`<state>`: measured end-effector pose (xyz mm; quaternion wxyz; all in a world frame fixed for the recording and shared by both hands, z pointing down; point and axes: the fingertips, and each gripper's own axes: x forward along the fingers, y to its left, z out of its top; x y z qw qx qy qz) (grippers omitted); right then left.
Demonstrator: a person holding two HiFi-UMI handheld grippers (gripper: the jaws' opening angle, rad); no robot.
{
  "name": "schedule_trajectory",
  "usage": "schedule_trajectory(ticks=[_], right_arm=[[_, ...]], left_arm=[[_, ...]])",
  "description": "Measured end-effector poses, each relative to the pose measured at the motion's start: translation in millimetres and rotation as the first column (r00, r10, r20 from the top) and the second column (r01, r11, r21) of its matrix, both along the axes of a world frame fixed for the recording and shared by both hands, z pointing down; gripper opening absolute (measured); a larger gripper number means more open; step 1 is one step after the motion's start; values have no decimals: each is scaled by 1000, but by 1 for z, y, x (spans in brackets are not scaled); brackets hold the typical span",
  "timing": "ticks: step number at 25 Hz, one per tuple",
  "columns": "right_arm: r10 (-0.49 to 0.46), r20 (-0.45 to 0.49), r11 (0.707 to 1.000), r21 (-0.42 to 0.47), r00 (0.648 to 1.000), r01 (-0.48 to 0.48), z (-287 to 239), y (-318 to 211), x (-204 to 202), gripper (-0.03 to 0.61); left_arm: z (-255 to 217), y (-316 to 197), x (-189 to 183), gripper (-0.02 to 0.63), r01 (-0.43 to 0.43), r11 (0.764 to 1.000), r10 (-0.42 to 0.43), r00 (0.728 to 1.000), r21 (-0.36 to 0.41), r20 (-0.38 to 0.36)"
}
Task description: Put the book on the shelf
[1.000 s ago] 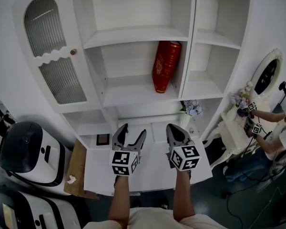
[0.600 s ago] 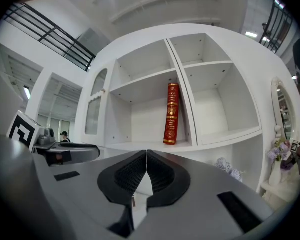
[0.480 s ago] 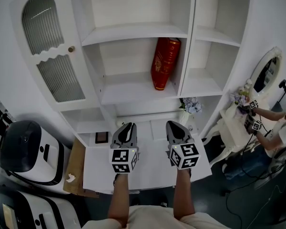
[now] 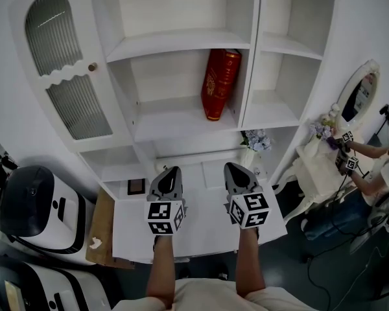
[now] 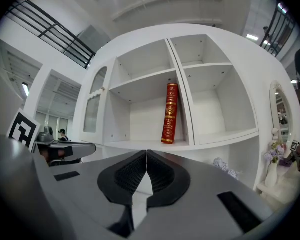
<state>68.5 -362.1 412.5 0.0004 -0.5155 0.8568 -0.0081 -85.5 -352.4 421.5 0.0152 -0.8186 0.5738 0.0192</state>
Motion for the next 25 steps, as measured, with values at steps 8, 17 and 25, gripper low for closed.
schedule_trajectory(ticks=[8, 17, 25], right_arm=[[21, 11, 1000, -11, 1000, -21, 5, 3, 10, 26], [26, 62, 1000, -2, 998, -25, 5, 4, 12, 26], [11, 90, 1000, 9, 996, -12, 0, 3, 11, 26]], left_arm=[[3, 2, 4, 15, 0, 1000, 0, 1000, 0, -10], [0, 4, 10, 15, -6, 1000, 6, 1000, 17, 7], [-3, 3, 11, 15, -10, 1000, 10, 1000, 23, 15]])
